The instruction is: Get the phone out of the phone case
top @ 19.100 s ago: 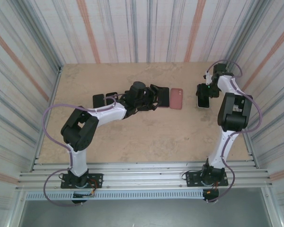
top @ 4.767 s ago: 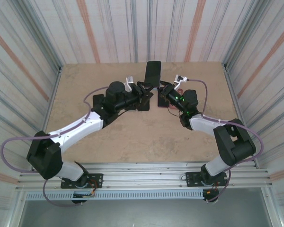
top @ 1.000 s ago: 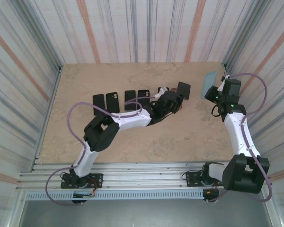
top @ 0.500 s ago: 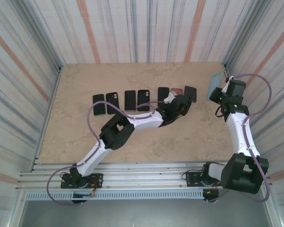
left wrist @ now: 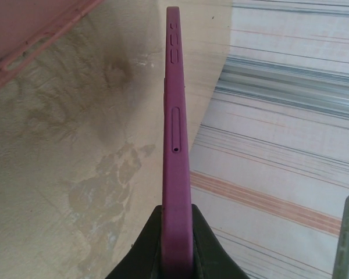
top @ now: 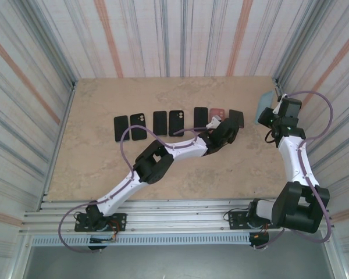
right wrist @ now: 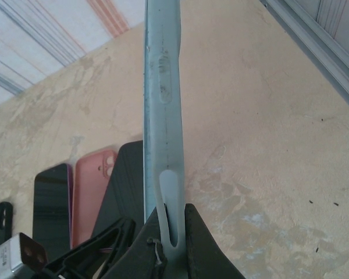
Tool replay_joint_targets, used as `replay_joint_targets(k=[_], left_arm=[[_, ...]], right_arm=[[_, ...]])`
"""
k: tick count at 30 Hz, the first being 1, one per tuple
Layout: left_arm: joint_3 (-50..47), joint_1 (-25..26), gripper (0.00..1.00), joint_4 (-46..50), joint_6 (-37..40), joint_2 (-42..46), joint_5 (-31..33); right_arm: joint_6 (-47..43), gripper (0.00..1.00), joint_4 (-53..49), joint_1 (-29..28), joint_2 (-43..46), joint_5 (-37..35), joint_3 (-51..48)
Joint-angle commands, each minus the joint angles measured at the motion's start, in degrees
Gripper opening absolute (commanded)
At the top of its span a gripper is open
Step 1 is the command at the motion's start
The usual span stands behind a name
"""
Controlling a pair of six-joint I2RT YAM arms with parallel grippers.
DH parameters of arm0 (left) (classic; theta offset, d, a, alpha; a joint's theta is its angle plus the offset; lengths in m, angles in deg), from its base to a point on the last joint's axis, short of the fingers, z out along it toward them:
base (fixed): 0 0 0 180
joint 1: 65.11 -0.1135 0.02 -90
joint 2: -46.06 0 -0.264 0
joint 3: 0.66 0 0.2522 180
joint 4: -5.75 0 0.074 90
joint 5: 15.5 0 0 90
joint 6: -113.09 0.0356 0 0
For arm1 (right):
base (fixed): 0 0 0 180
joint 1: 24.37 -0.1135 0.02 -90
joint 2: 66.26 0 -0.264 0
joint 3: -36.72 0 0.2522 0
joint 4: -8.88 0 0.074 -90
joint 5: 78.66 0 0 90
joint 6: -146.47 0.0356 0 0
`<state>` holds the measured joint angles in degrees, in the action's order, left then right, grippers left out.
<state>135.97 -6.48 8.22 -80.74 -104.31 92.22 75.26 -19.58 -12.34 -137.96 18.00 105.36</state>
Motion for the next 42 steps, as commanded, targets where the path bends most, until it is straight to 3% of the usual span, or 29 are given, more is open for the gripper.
replay_joint_targets(k=[1,11,21,32,42], left_arm=[[4.12,0.44,0.05,-0.09,-0.88,-1.20,2.28],[11.77,0.61,0.09,3.70,-2.60,-6.82,-0.13],[15.71,0.87,0.31,9.79,-6.47,-8.83,-3.66],[15.73,0.96,0.47,12.41,-6.82,-8.88,-6.66],[16.76,-0.28,0.56,13.92,-7.70,-9.16,-12.32]], right_arm=[[-1.42,0.06,0.92,0.40,-0.97,0.08,-0.47],[-2.87,0.06,0.56,0.71,-2.38,0.38,-0.67],[-3.20,0.06,0.81,1.14,-3.00,0.72,-1.34],[-3.05,0.06,1.35,1.24,-3.80,1.17,-1.85],[-3.32,0.06,1.74,1.82,-4.63,1.68,-2.93]])
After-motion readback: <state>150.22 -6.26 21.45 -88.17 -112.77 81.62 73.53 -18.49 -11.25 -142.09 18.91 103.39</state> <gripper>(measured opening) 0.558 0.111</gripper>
